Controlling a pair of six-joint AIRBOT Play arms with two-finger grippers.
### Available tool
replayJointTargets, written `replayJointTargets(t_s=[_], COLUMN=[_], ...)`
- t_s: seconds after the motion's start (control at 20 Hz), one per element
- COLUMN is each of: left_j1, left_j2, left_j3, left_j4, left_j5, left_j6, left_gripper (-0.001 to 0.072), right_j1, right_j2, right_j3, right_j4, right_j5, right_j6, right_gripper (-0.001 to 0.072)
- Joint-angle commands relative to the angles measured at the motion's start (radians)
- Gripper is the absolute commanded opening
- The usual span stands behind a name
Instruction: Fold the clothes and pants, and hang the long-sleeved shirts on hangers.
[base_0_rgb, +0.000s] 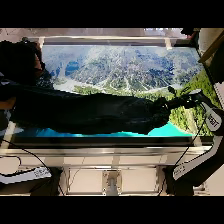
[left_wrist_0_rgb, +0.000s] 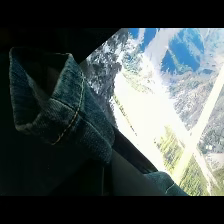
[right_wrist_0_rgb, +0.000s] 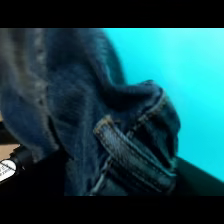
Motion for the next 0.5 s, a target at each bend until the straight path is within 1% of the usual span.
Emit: replayJointTargets(t_s=[0.0, 0.1, 0.2, 0.3, 0.45], left_j1=[0.000, 0.000, 0.001, -0.003, -0.015], left_j2=[-0.001, 0.000, 0.000, 0.003, 0.019], left_j3=[0.000, 0.000, 0.000, 0.000, 0.000], left_j4=[0.002, 0.002, 0.002, -0.011, -0.126], left_j5=[0.000, 0.000, 0.003, 0.037, 0.161], left_j6=[0.001, 0.001, 0.001, 0.001, 0.001], left_gripper=[0.0014, 0.0014, 0.0014, 0.0014, 0.0014], right_j1=[0.070, 0.061, 0.034, 0.000, -0.021], right_j2=[-0.017, -0.011, -0.005, -0.005, -0.006], right_j3=[0.075, 0.196, 0.359, 0.562, 0.829], right_j4=[0.121, 0.117, 0.092, 0.010, -0.126], right_j5=[0.039, 0.083, 0.070, -0.024, -0.126], right_j6=[-0.094, -0.082, -0.048, 0.038, 0.090], right_gripper=[0.0053, 0.0063, 0.0063, 0.0062, 0.0061])
